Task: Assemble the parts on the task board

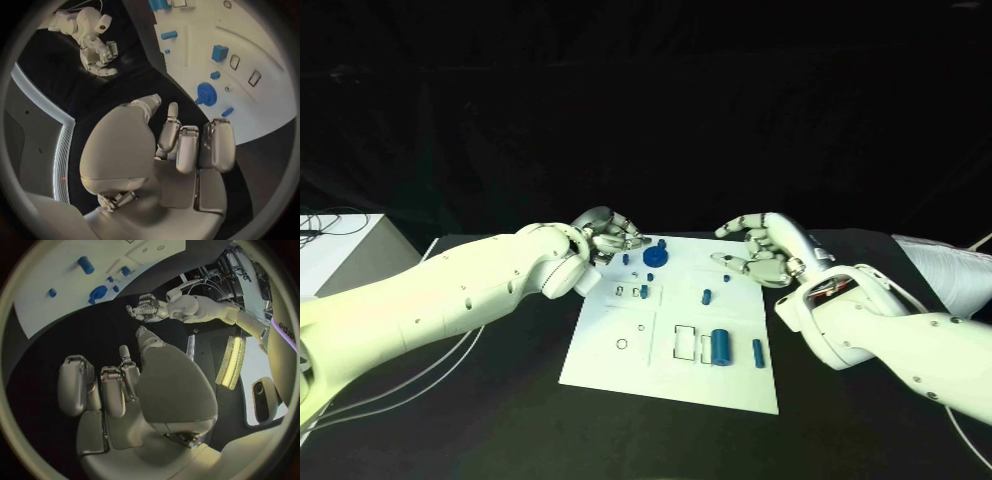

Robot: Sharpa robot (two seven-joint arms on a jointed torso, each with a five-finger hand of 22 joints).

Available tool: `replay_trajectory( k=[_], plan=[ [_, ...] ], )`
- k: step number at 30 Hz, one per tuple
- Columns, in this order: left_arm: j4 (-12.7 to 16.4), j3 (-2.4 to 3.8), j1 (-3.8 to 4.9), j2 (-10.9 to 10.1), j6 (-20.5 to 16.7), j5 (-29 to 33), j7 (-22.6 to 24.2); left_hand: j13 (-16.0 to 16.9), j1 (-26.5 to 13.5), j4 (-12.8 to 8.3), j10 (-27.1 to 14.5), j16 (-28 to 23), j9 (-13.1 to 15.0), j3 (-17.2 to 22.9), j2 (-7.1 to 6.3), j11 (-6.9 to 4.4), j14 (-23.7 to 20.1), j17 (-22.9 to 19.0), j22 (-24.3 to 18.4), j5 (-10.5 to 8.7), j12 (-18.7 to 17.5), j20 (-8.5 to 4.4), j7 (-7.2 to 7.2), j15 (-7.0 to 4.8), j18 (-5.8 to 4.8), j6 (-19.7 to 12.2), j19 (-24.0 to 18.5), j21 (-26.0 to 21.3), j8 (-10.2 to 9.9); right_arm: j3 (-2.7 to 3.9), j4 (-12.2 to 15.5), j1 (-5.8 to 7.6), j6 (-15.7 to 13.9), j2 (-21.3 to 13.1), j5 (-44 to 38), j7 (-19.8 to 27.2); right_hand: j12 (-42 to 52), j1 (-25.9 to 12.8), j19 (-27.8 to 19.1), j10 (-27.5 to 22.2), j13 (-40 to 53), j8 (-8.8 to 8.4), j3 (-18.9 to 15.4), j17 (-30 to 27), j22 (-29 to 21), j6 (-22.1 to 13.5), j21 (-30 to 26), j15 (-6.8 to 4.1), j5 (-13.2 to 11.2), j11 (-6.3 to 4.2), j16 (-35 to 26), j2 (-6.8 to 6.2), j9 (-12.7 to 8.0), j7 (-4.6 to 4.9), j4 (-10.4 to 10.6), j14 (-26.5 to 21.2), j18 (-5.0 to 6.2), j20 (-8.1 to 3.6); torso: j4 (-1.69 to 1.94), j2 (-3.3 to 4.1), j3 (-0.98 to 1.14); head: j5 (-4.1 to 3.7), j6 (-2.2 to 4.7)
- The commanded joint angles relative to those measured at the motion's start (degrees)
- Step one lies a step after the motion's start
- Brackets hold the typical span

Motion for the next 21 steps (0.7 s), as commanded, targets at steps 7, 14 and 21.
replay_trajectory(
  k=[7, 14, 21],
  plan=[
    [-2.5, -1.13, 3.66, 4.8, 20.4, -14.5, -22.2, -9.7, -4.0, 0.4, -6.5, -0.2, 0.6, 0.4, 0.71, 0.94, 5.6, 13.8, -5.6, -0.21, -5.3, 0.68, 1.08, 0.29, -0.18, -1.6, -2.7, -1.5, -1.6, 0.25, 0.5, 1.82, -2.1, -5.6, 14.3, 3.6, -12.6, -1.3, -3.5, -11.5, -7.7, 2.93, 3.4, -0.2, -2.7, -1.6, -24.3, -1.19, 0.7, -0.59, -10.3, -0.4, 1.7, -0.61, -0.1, 0.8, 4.83, -1.17, -0.58, -1.41, 1.14, 1.14, -1.7],
    [-5.4, -2.81, 5.38, 7.8, 23.7, -19.4, -25.7, -11.2, -9.5, 0.5, -8.1, -0.5, 2.5, -2.9, 1.47, 0.88, 5.2, 12.9, -7.1, -0.29, -6.5, 0.92, 0.81, 0.36, 0.13, -1.8, -3.7, -2.2, -0.1, 0.29, -1.4, 2.6, -1.1, -6.9, 19.6, 3.7, -29.6, -1.9, -7.5, -21.5, -26.1, 5.58, 6.9, -12.6, -18.2, -2.6, -50.2, -1.32, 0.9, -0.86, -23.3, -1.98, 3.1, -0.81, -0.2, -4.0, 7.9, -1.36, -0.96, -1.78, 1.56, 1.64, -1.94],
    [-7.8, -3.72, 6.02, 9.9, 25.7, -21.7, -26.6, -9.9, -11.1, 0.5, -7.6, -0.5, 6.1, -5.2, 2.75, -0.05, 5.4, 13.2, -6.7, -0.11, -6.0, 0.2, -0.29, -0.45, 0.05, -1.1, -3.3, -2.2, 3.7, 0.29, -2.6, 2.76, -0.4, -7.1, 20.4, 2.7, -30.5, -1.9, -7.3, -22.0, -27.5, 5.65, 7.3, -13.1, -19.9, -3.3, -52.4, -1.26, 1.3, -0.77, -24.2, -2.53, 3.1, -0.71, -0.3, -4.1, 8.05, -1.34, -1.11, -1.99, 1.82, 1.87, -2.11]
  ],
)
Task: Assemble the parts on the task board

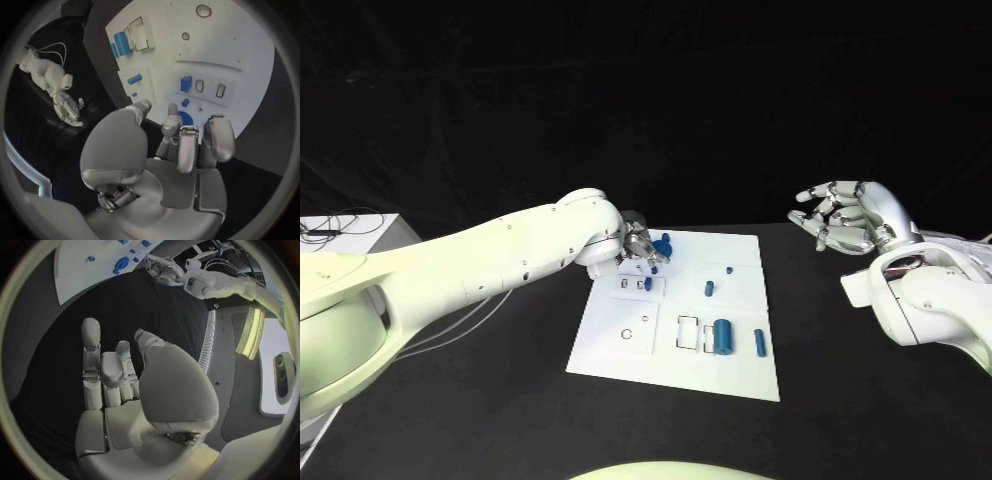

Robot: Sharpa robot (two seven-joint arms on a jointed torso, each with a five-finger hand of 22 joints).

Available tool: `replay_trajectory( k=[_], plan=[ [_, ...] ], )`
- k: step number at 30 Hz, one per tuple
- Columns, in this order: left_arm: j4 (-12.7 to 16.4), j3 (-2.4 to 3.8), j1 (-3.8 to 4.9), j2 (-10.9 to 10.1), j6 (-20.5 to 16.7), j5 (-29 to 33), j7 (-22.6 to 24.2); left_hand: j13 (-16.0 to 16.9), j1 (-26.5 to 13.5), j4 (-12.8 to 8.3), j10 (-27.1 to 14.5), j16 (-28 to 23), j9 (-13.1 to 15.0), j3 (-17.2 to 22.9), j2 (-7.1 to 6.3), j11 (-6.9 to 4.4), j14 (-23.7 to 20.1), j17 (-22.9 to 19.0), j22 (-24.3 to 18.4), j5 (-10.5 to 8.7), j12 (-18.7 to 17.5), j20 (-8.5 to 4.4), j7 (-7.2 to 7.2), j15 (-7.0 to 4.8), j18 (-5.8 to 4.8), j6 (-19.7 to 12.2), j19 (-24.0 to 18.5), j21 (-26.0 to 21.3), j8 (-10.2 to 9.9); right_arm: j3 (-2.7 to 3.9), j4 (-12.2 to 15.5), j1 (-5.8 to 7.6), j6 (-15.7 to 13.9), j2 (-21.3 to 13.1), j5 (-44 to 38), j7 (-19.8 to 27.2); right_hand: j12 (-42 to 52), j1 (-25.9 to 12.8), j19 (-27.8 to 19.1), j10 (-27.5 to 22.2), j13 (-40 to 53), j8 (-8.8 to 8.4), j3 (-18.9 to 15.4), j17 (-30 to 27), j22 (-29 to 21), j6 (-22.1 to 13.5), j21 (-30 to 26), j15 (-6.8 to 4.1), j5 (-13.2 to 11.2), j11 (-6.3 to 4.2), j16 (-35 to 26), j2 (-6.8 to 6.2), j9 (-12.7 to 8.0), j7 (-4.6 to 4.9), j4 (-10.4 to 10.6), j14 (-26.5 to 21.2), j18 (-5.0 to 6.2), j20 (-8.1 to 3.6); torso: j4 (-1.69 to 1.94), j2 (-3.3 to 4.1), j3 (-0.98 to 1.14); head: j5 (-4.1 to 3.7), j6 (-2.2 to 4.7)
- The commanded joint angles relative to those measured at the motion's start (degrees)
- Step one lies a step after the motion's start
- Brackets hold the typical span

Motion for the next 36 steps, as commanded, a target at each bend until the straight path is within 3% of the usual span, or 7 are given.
replay_trajectory(
  k=[1, 4, 12, 16, 18, 24, 36],
  plan=[
    [-0.8, -0.16, 0.25, 0.8, 3.9, -3.8, -2.5, 0.2, -0.8, 0.0, 0.0, -0.1, 1.3, -0.6, 0.04, -0.72, 5.4, 13.3, 0.1, -0.14, 0.2, -0.49, -0.68, -0.55, 0.03, 0.0, 0.0, -0.1, 1.2, 0.02, -0.4, 0.07, 1.2, 0.0, 2.1, -0.1, -0.6, -0.2, -0.1, -1.1, -0.5, 0.34, 0.4, -0.2, -0.5, -0.7, -0.7, 0.08, 0.4, -0.59, -0.6, -0.65, 0.1, 0.07, 0.0, -0.5, 0.93, 0.05, -0.01, -0.07, 0.13, -0.07, 0.03],
    [-1.3, -0.27, 0.32, 1.2, 4.0, -4.3, -2.6, 0.6, -1.6, 0.1, 0.1, -0.1, 3.0, -1.5, 0.32, -1.02, 5.4, 13.3, 0.2, -0.14, 0.2, -0.75, -1.0, -0.82, 0.02, -0.3, 0.0, -0.1, 2.6, 0.02, -0.7, 0.08, 1.6, 0.0, 1.9, -0.6, -1.0, -0.5, -0.3, -1.5, -1.1, 0.34, 0.4, -1.4, -1.9, -1.2, -2.7, 0.24, 0.6, -0.43, -2.0, -0.98, 0.1, 0.21, 0.1, -1.1, 1.08, 0.16, -0.01, -0.13, 0.18, -0.12, -0.04],
    [-1.9, -0.38, 0.37, 2.0, 4.3, -4.6, -2.8, 1.2, -1.7, 0.0, 0.5, -0.1, 5.8, -2.1, 0.83, -1.51, 5.5, 13.5, 0.5, 0.19, 0.4, -1.12, -1.58, -1.25, -0.04, -0.6, 0.2, -0.1, 4.8, 0.01, -1.3, 0.08, 1.7, 0.0, 1.7, -1.1, -1.6, -0.6, -0.4, -1.9, -2.0, 0.51, 0.7, -2.9, -3.1, -1.6, -3.8, 0.38, 0.9, -0.3, -4.0, -1.15, 0.2, 0.33, 0.0, -2.0, 1.09, 0.3, 0.37, 0.15, -0.13, -0.82, 0.12],
    [-2.3, -0.51, 0.38, 2.4, 5.9, -4.7, -2.9, 1.0, -1.5, 0.0, 0.2, -0.2, 6.4, -2.0, 0.88, -1.58, 5.4, 13.3, 0.4, 0.27, 0.2, -1.19, -1.64, -1.33, -0.02, -0.8, 0.2, -0.2, 5.1, 0.0, -1.5, 0.08, 1.9, 0.0, 1.5, -1.4, -1.8, -0.6, -0.4, -2.0, -2.3, 0.53, 0.6, -3.4, -3.4, -1.8, -4.2, 0.44, 1.0, -0.23, -4.6, -1.33, 0.2, 0.39, 0.0, -2.3, 1.08, 0.35, 0.56, 0.28, -0.16, -1.19, 0.07],
    [-2.6, -0.58, 0.38, 2.6, 6.9, -4.8, -3.0, 0.7, -1.5, 0.0, 0.0, -0.2, 6.6, -2.1, 0.79, -1.57, 5.4, 13.2, 0.2, 0.24, 0.0, -1.21, -1.62, -1.33, 0.01, -1.0, 0.1, -0.2, 5.2, 0.0, -1.5, 0.07, 2.0, 0.1, 1.4, -1.5, -2.5, -0.7, -0.6, -2.4, -3.1, 0.72, 0.7, -5.1, -4.4, -2.1, -5.1, 0.58, 1.1, -0.1, -6.9, -1.41, 0.3, 0.49, 0.1, -3.4, 1.09, 0.49, 0.69, 0.33, -0.27, -1.33, 0.04],
    [-3.6, -0.97, 0.39, 3.1, 8.3, -5.6, -3.1, 0.5, -1.7, 0.1, -0.2, -0.2, 6.9, -2.1, 0.74, -1.55, 5.3, 13.1, 0.1, 0.21, -0.1, -1.22, -1.59, -1.33, 0.02, -1.2, 0.0, -0.3, 5.3, -0.01, -1.7, 0.07, 1.9, 0.0, 1.4, -1.4, -8.4, -0.8, -1.9, -2.6, -9.6, 1.53, 1.4, -15.3, -10.1, -3.0, -10.4, 1.14, 1.3, 0.26, -21.4, -1.76, 0.6, 1.0, 0.1, -9.2, 1.08, 1.19, 1.03, 0.43, -0.47, -1.54, -0.07],
    [-4.7, -1.12, 0.38, 3.4, 7.8, -5.9, -3.1, 0.7, -1.8, 0.1, -0.1, -0.2, 7.2, -2.2, 0.81, -1.55, 5.3, 13.2, 0.3, 0.2, -0.1, -1.22, -1.61, -1.32, -0.01, -1.3, 0.1, -0.2, 5.5, -0.03, -2.1, 0.02, 2.0, 0.0, 1.5, -1.1, -13.7, -0.8, -1.5, -1.6, -15.8, 1.95, 1.7, -17.0, -16.7, -3.3, -14.8, 1.62, 1.5, 0.77, -28.6, -2.06, 0.6, 1.21, 0.1, -9.2, 1.13, 1.66, 1.41, 0.61, -0.62, -1.89, -0.3]
  ],
)
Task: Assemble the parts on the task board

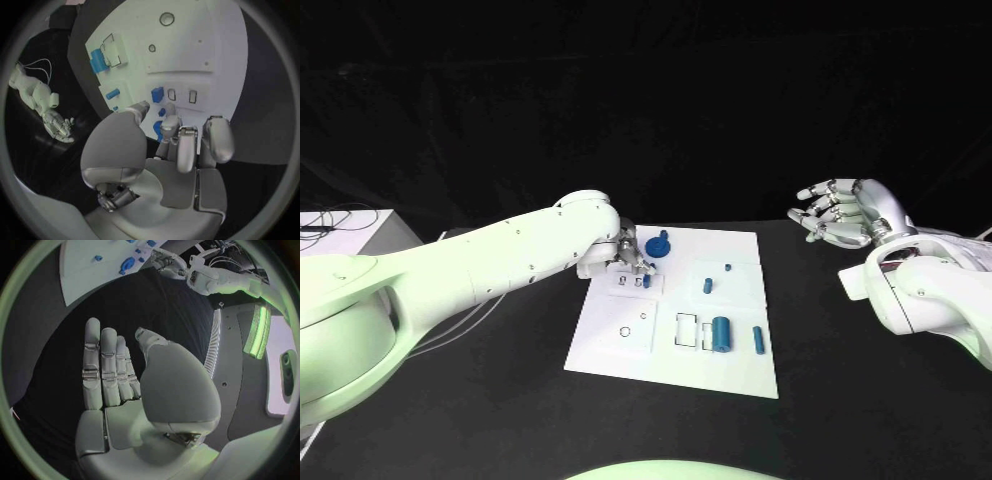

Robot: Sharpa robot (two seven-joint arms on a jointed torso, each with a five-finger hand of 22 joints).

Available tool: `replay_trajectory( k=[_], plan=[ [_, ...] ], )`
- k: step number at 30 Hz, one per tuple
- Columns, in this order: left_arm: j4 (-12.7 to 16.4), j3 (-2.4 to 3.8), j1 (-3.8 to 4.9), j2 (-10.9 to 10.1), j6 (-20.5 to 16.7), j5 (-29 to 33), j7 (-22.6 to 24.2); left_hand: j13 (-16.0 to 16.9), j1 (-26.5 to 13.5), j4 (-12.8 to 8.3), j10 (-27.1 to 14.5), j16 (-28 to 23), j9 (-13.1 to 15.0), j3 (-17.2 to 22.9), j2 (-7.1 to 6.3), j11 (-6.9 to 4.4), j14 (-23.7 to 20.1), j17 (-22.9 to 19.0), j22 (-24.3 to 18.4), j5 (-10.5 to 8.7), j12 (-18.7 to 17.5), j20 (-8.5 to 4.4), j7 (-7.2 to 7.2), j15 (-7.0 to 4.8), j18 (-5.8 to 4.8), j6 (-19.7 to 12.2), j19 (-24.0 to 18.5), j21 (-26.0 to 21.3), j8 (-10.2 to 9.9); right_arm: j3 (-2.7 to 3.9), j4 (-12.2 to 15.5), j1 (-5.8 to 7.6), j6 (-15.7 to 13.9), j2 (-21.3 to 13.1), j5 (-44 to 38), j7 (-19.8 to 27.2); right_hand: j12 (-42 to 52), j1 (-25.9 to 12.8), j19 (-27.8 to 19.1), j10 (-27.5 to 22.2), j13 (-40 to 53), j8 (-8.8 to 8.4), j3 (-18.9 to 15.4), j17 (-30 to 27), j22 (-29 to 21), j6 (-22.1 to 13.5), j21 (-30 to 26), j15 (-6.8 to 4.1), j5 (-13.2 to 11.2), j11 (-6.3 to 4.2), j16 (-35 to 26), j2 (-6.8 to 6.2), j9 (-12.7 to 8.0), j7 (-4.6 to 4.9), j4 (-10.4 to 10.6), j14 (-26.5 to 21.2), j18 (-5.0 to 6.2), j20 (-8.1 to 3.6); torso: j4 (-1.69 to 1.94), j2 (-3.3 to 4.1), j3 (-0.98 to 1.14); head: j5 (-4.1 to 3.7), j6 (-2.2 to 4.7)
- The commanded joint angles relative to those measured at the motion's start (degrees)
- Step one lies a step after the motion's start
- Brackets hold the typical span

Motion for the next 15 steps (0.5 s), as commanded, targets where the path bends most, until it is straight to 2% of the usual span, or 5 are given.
replay_trajectory(
  k=[1, 8, 15],
  plan=[
    [-0.1, 0.0, 0.08, 0.4, 1.1, -0.3, -0.2, 0.1, -0.5, 0.1, -0.2, -0.2, 0.0, -0.3, 0.23, -0.24, 5.3, 13.2, 0.1, 0.2, -0.1, -0.4, 0.1, -0.49, -0.02, -0.3, 0.1, -0.2, 0.2, 0.02, -0.1, -0.02, 0.8, 0.1, -0.2, 0.5, -0.5, 0.0, 0.2, 0.4, -0.6, 0.41, 0.3, -0.1, -0.7, -0.4, -0.4, 0.39, 0.3, 0.23, -0.7, -0.42, 0.0, -0.06, 0.0, 0.0, 1.13, 0.46, 0.16, 0.14, -0.11, -0.15, -0.04],
    [-0.5, -0.42, 0.05, 1.2, 1.0, 0.9, -0.2, 0.0, -0.6, 0.1, -0.3, -0.2, 0.4, -0.4, 0.19, -0.24, 5.3, 13.2, 0.0, 0.16, -0.1, -0.4, 0.08, -0.5, -0.01, -0.4, 0.0, -0.3, 0.4, 0.01, -0.2, -0.07, 0.6, 0.2, -0.8, 0.6, -0.7, 0.0, 0.3, 0.5, -1.0, 0.41, 0.3, -0.1, -1.1, -0.4, -0.6, 0.41, 0.4, 0.24, -1.0, -0.41, 0.0, -0.04, 0.0, 0.1, 1.13, 0.48, 0.16, 0.33, -0.18, -0.31, -0.08],
    [-1.0, -0.68, 0.03, 1.7, 1.1, 1.8, -0.1, -0.2, -0.8, 0.1, -0.5, -0.2, 0.6, -0.4, 0.21, -0.24, 5.3, 13.2, -0.1, 0.15, -0.2, -0.4, 0.08, -0.5, 0.01, -0.5, 0.0, -0.3, 0.5, -0.01, -0.5, -0.23, 0.5, 0.5, -1.3, 0.5, -0.9, 0.1, 0.3, 0.5, -1.3, 0.41, 0.3, -0.1, -1.4, -0.4, -0.8, 0.42, 0.6, 0.26, -1.3, -0.42, 0.0, -0.03, 0.0, 0.1, 1.12, 0.49, 0.4, 0.42, -0.19, -0.46, -0.24]
  ],
)
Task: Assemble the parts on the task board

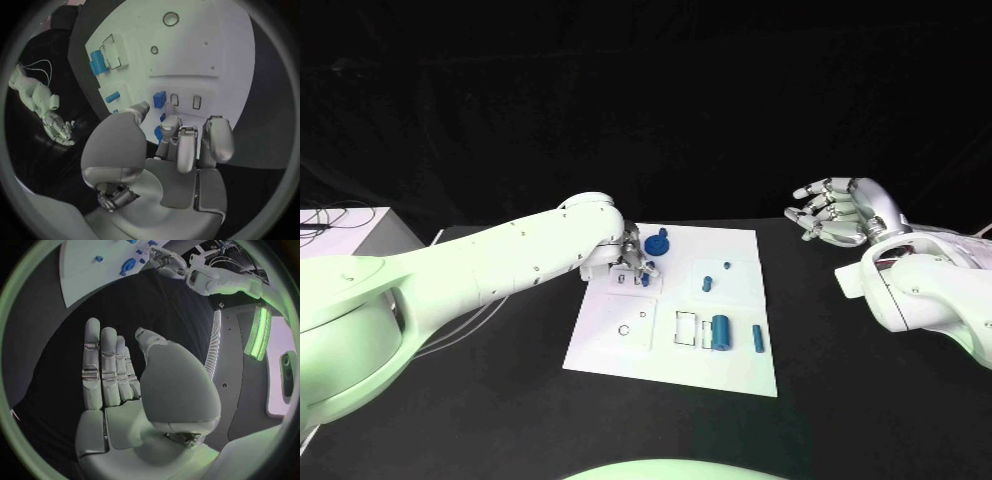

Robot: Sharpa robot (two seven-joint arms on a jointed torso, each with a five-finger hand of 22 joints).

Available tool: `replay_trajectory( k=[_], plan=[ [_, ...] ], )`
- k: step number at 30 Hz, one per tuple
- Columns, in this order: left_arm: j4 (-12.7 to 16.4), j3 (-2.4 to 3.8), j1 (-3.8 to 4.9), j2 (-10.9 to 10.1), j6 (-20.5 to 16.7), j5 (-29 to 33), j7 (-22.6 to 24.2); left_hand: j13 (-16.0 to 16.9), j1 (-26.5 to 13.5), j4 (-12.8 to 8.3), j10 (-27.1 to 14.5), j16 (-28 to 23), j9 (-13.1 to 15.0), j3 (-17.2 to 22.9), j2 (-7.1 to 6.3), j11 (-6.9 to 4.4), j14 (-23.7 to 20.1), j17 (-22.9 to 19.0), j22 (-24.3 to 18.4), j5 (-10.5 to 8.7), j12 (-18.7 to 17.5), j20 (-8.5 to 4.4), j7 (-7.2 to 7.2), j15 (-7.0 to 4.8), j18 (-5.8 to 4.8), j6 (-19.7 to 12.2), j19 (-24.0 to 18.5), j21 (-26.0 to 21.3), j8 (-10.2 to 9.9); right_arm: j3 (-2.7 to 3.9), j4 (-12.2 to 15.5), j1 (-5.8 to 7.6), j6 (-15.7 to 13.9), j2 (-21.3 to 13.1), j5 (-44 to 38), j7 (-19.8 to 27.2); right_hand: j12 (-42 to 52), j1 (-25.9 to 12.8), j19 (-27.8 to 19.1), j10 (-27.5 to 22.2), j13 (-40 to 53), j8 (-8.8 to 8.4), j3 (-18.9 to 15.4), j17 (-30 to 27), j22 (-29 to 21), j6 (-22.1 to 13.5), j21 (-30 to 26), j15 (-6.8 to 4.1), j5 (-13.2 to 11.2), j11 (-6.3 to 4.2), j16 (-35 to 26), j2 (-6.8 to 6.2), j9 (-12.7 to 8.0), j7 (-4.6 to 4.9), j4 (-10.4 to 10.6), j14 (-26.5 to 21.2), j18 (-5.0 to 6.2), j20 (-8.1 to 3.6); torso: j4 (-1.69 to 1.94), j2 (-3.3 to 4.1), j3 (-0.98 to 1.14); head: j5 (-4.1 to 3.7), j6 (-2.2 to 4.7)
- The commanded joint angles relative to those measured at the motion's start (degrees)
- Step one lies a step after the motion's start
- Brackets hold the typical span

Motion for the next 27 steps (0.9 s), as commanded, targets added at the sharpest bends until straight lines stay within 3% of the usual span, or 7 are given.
replay_trajectory(
  k=[1, 14, 22, 26, 27],
  plan=[
    [-0.2, -0.05, 0.05, 0.2, 1.0, 1.3, 0.0, -0.1, -0.6, 0.1, -0.3, -0.2, 0.1, -0.4, -0.02, -0.04, 5.3, 13.2, -0.1, 0.15, -0.2, -0.41, 0.08, -0.5, 0.01, -0.5, 0.0, -0.3, 0.2, 0.01, -0.1, -0.1, 0.5, 0.2, -1.2, 0.3, -0.5, 0.1, 0.1, 0.3, -0.2, 0.19, 0.4, 0.0, -0.2, -0.4, -0.3, 0.43, 0.5, 0.05, -0.3, -0.38, 0.0, -0.01, -0.1, 0.2, 1.13, 0.27, 0.2, 0.06, -0.02, -0.08, -0.09],
    [-0.4, -0.39, 0.02, 0.8, 1.4, 2.4, 0.0, -0.3, -0.3, 0.0, -0.6, -0.3, 0.6, -0.3, 0.09, -0.04, 5.3, 13.0, -0.4, 0.25, -0.4, -0.4, 0.08, -0.48, 0.06, -0.9, -0.2, -0.4, 0.3, -0.01, -0.4, -0.3, 0.2, 0.4, -2.6, -0.1, -0.6, 0.3, 0.3, 0.5, -0.5, 0.21, 0.6, 0.0, -0.6, -0.4, -0.4, 0.4, 0.7, 0.03, -0.6, -0.25, 0.0, -0.01, -0.2, 0.3, 1.14, 0.25, 0.23, 0.08, -0.09, -0.17, -0.4],
    [-0.4, -0.44, 0.01, 0.9, 2.0, 2.7, 0.1, -1.0, 0.8, 0.0, -1.3, -0.4, 2.2, 0.6, 0.32, -0.18, 5.2, 12.9, -0.9, 0.36, -0.9, -0.43, -0.12, -0.56, 0.17, -0.9, -0.6, -0.6, 1.2, -0.02, -0.5, -0.36, 0.1, 0.5, -2.6, -0.3, -0.7, 0.3, 0.3, 0.5, -0.6, 0.22, 0.7, 0.0, -0.7, -0.4, -0.5, 0.4, 0.8, 0.03, -0.7, -0.24, 0.0, -0.01, -0.2, 0.3, 1.14, 0.25, 0.54, 0.05, -0.09, -0.41, -0.5],
    [-0.5, -0.45, 0.01, 0.9, 2.1, 2.8, 0.1, -1.1, 2.1, 0.0, -1.5, -0.4, 3.9, 3.6, 0.41, -0.43, 5.1, 12.8, -1.0, 0.41, -1.2, -0.61, -0.37, -0.76, 0.2, -1.3, -0.7, -0.7, 1.8, -0.03, -0.6, -0.38, -0.1, 0.5, -3.2, -0.6, -0.9, 0.4, 0.6, 0.7, -1.0, 0.23, 0.9, 0.1, -1.2, -0.4, -0.6, 0.37, 1.7, 0.0, -1.1, -0.23, 0.0, -0.01, -0.2, 0.5, 1.14, 0.21, 0.61, 0.06, -0.13, -0.38, -0.55],
    [-0.5, -0.46, 0.01, 0.9, 2.2, 2.9, 0.1, -1.1, 2.5, 0.0, -1.6, -0.4, 5.1, 6.0, -0.08, -0.56, 5.1, 12.8, -1.0, 0.38, -1.4, -0.73, -0.52, -0.88, 0.21, -1.4, -0.8, -0.8, 2.1, -0.03, -0.6, -0.39, -0.2, 0.5, -3.4, -0.8, -1.0, 0.5, 0.7, 0.8, -1.3, 0.23, 1.1, 0.1, -1.5, -0.4, -0.7, 0.34, 2.6, -0.02, -1.3, -0.35, 0.0, -0.02, -0.2, 0.7, 1.14, 0.17, 0.62, 0.07, -0.14, -0.4, -0.57]
  ],
)
